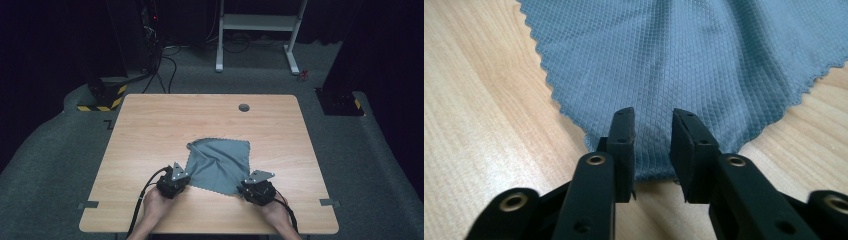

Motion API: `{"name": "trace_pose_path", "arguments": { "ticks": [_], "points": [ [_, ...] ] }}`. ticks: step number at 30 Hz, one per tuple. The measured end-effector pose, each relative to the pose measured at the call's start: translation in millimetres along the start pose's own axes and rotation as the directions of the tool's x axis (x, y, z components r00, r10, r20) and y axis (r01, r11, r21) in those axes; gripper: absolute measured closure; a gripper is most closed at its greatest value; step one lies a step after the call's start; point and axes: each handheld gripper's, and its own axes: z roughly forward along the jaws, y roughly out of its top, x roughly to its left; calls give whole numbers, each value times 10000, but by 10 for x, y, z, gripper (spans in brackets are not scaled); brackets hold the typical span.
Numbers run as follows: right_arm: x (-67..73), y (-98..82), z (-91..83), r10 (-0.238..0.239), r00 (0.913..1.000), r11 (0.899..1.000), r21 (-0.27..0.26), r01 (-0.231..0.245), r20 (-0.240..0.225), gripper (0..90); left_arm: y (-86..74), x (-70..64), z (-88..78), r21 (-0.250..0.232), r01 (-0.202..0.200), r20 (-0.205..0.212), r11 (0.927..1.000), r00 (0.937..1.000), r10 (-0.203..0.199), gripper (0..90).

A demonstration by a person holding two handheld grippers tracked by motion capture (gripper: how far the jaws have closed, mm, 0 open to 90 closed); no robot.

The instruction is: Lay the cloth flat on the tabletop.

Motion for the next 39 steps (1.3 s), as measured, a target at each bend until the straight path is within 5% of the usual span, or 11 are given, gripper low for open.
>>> {"name": "trace_pose_path", "arguments": {
  "ticks": [9,14,15,17,21,23,27,31,33,39],
  "points": [
    [20,-55,-51,-147,9999,9999,-7,147,-83,683,-164,-180,-217,224,-198,702,9996,9974,182,898],
    [38,-84,-81,-62,9999,10000,-69,61,-92,679,-185,-224,-263,118,-262,713,9996,9971,253,857],
    [37,-95,-93,-45,9999,9999,-128,44,-114,675,-184,-209,-267,-63,-162,668,9999,9976,165,857],
    [24,-125,-130,65,9999,9996,-276,-68,-111,666,-171,-156,-260,-668,200,419,9976,9990,-172,654],
    [6,-140,-110,167,9998,9996,-206,-170,-115,698,-139,-66,-197,-1156,453,-55,9923,9989,-463,518],
    [6,-134,-103,62,9998,9998,-182,-66,-187,780,-123,19,-81,-1013,653,-435,9927,9966,-700,492],
    [43,-98,-97,-404,9992,9992,25,405,-59,891,-144,49,-2,-891,843,-496,9924,9948,-890,474],
    [36,-68,-108,-402,9992,9992,-20,402,-73,893,-198,76,7,-1232,1049,-353,9868,9933,-1100,447],
    [6,17,-152,-293,9995,9992,-261,290,-106,893,-202,133,21,-1102,1762,-143,9782,9838,-1788,382],
    [-1,310,-88,-531,9985,9986,-30,530,-166,888,-200,131,23,-1079,1755,-223,9785,9836,-1789,361]
  ]
}}
